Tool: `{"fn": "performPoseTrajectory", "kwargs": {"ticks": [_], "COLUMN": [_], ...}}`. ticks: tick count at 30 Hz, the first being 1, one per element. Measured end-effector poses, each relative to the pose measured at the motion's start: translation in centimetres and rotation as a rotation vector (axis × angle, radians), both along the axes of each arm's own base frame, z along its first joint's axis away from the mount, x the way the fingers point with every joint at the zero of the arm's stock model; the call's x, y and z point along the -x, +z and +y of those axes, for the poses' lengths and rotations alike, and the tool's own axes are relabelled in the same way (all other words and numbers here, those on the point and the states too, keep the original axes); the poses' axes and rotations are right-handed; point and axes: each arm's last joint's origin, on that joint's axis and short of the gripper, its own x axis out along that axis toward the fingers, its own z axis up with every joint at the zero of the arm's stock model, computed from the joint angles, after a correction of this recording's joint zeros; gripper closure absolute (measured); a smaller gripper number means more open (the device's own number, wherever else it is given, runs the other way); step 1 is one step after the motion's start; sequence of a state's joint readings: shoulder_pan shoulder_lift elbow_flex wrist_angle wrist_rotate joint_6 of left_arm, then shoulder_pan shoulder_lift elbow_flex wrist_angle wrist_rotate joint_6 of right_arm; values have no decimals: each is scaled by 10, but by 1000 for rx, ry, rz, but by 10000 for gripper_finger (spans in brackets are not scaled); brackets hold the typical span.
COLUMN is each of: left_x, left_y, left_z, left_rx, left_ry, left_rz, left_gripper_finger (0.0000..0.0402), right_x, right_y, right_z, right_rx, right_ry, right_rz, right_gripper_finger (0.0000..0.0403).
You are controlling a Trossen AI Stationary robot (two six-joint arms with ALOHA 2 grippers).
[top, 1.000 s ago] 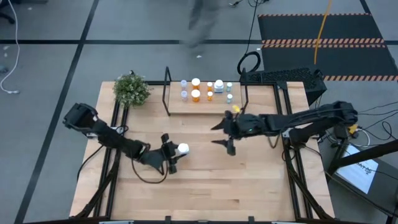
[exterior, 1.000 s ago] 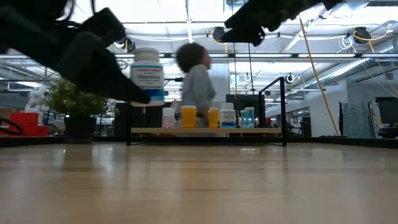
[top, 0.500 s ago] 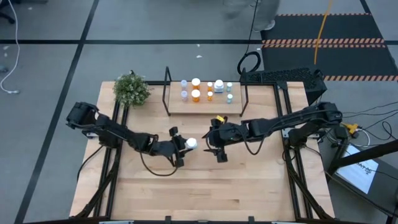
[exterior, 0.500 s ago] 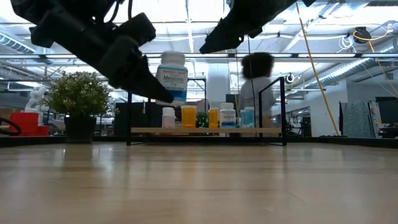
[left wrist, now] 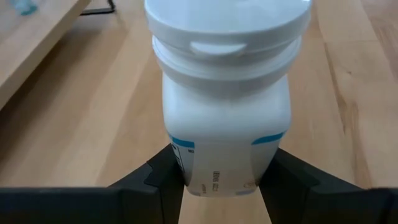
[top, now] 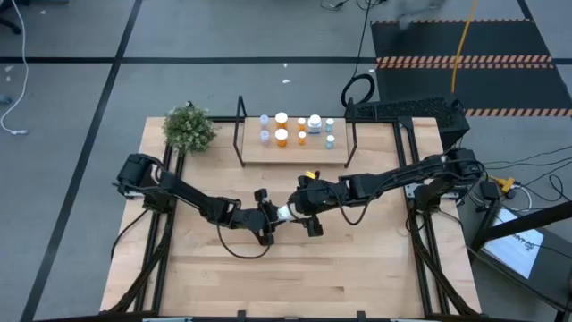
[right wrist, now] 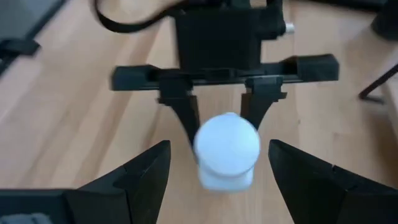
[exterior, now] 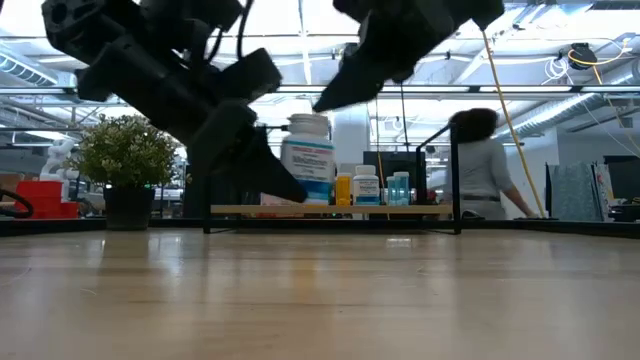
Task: Pick and place medicine bottles onto shelf by color
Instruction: Put the white pill bottle on the shelf aligned with the other white pill bottle
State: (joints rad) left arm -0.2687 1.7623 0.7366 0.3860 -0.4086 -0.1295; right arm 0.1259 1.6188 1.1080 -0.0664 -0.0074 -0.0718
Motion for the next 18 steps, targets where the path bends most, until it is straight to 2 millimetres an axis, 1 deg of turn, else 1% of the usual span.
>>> {"fn": "performPoseTrajectory", "kwargs": {"ticks": [3, 5, 10, 15, 18], "left_x": [-8, -12, -15, -16, -16], "left_y": [-5, -5, -5, -4, -3], "left_z": [-2, -3, -4, -4, -4], "left_rx": [-24, -25, -33, -28, -27], "left_ry": [-15, -17, -21, -21, -21], "left_rz": [16, 13, 12, -8, -11], "left_gripper_finger": [231, 231, 231, 231, 231], "right_x": [-4, -5, -8, -14, -14], "right_y": [-12, -17, -29, -36, -38], "right_z": [-2, -3, -3, -4, -5], "right_rx": [0, -12, -14, 4, 13], "right_ry": [-2, 11, 23, 37, 44], "right_rz": [38, 60, 100, 83, 91], "right_gripper_finger": [135, 135, 135, 137, 150]}}
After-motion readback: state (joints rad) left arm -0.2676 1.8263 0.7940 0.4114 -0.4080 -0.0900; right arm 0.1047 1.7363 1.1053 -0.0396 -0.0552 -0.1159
